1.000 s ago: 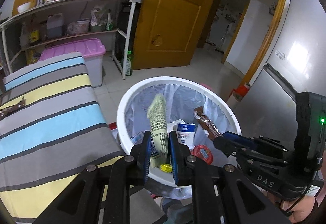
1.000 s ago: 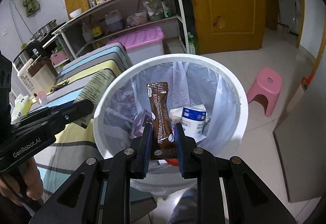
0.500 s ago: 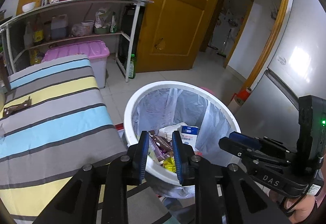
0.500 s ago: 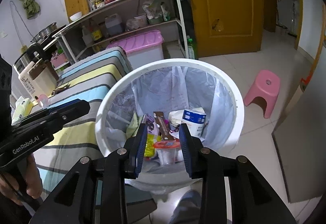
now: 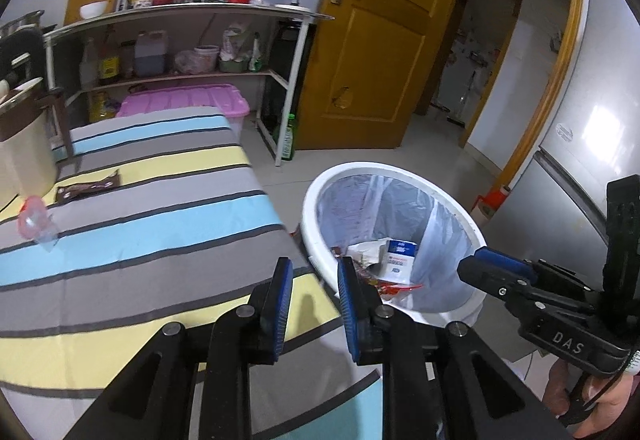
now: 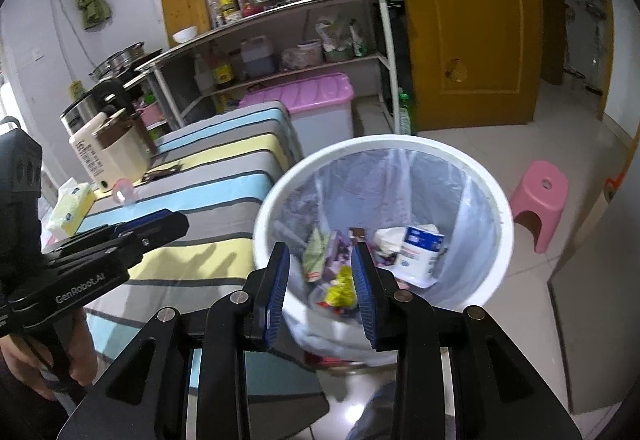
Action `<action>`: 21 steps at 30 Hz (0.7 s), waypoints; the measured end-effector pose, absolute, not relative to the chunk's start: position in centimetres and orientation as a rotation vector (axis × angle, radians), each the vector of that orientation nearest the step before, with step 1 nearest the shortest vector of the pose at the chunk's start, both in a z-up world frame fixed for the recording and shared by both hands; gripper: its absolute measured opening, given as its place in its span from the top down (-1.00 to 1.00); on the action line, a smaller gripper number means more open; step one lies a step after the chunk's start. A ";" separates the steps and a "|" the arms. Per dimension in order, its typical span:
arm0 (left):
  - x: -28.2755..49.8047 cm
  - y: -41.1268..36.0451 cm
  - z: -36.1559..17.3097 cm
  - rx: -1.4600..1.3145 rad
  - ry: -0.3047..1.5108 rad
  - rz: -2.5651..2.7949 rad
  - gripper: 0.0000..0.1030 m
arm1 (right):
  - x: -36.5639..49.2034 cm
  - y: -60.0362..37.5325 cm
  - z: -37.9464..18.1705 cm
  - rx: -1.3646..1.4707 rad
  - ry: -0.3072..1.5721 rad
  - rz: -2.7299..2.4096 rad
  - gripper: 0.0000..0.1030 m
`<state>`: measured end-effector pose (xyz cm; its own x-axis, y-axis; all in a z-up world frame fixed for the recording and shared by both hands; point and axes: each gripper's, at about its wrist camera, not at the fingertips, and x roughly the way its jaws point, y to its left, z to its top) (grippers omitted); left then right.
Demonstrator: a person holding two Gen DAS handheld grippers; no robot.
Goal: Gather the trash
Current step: 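Withdraw both open tools from the bin back toward the table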
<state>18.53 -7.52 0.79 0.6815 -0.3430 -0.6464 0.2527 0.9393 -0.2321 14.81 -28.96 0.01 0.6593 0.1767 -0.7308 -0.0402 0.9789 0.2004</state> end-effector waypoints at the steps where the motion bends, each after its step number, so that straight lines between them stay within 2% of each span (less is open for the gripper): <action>1: 18.2 -7.2 0.8 -0.129 0.748 -0.329 0.55 | 14.7 -28.6 0.1 0.170 0.842 0.134 0.35; 18: 15.1 -0.8 0.3 -0.175 0.743 -0.179 0.55 | 14.9 -22.6 -0.4 0.132 0.854 0.297 0.35; 21: 14.9 0.6 0.2 -0.183 0.745 -0.149 0.55 | 15.1 -21.9 -0.3 0.128 0.852 0.315 0.26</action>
<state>14.87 0.60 0.24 0.7255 -0.1990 -0.6588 0.0694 0.9735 -0.2177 15.15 -21.92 -0.29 0.6153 0.3238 -0.7187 -0.2220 0.9460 0.2361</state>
